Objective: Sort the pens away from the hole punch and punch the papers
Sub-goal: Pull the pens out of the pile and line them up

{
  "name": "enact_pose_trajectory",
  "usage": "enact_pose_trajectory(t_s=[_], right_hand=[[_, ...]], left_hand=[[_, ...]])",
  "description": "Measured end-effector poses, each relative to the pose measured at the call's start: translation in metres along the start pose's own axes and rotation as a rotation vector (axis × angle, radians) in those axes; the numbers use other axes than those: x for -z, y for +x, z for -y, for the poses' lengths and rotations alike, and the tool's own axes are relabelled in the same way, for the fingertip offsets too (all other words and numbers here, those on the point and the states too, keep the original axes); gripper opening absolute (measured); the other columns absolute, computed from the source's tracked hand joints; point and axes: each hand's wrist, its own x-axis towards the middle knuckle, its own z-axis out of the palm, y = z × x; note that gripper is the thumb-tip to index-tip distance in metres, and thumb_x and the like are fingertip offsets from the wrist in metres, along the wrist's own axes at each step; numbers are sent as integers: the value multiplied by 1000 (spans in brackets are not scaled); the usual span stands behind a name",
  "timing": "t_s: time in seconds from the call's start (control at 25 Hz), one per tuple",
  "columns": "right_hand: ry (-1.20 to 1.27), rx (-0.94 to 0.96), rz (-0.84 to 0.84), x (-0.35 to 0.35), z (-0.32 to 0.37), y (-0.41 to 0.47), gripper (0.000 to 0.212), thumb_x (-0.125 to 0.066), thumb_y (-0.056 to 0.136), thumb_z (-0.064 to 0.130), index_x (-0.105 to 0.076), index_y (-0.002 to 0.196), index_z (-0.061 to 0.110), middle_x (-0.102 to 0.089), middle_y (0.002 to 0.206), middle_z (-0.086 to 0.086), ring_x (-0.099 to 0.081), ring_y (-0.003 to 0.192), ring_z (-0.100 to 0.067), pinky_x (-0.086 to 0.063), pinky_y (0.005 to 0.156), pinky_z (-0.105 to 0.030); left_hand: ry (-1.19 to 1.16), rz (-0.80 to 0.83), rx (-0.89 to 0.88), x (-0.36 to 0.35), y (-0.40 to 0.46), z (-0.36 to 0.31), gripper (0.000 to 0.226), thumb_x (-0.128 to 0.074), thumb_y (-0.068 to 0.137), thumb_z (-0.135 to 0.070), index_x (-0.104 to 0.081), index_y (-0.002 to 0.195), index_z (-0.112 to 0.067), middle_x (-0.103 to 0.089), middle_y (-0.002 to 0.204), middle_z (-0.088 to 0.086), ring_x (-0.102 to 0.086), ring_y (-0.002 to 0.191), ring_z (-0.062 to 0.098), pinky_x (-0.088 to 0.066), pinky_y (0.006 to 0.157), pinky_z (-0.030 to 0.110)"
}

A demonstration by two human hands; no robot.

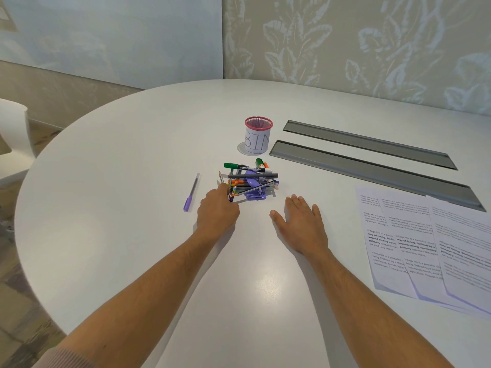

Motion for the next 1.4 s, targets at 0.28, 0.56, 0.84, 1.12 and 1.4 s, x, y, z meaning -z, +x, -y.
enact_pose_trajectory(t_s=[0.28,0.56,0.84,1.12,1.4], right_hand=[[1,3,-1,1,0,0,75,-21,98,63,-22,156,16,-18,165,-1,-11,153,-16,-2,124,-44],[1,7,-9,-1,-1,0,75,-20,98,63,-24,155,15,-20,165,-2,-12,152,-16,-3,123,-45],[-10,-2,-1,-1,0,1,76,-19,98,64,-22,156,16,-18,165,-1,-11,153,-16,-1,123,-44],[-1,-1,-5,0,0,-1,76,-20,98,64,-22,157,16,-18,165,-1,-11,153,-16,-1,123,-43],[8,2,-6,1,0,-1,75,-21,98,63,-22,156,15,-19,165,-1,-11,152,-15,-2,124,-44]], left_hand=[[10,-21,49,5,4,9,19,-58,93,-24,-57,109,-14,-67,99,6,-59,80,18,-49,67,30],[16,-59,67,15,7,23,16,-53,89,-11,-62,102,-10,-67,95,10,-57,78,22,-46,66,32],[-3,-148,84,34,13,40,14,-50,86,-8,-62,93,-6,-63,88,10,-57,77,28,-47,67,35],[-124,-268,161,56,24,66,12,-52,78,-8,-64,79,-8,-66,81,10,-61,78,32,-51,69,36],[-99,-204,215,57,27,81,11,-55,76,-7,-63,81,-9,-66,85,10,-60,78,32,-46,66,33]])
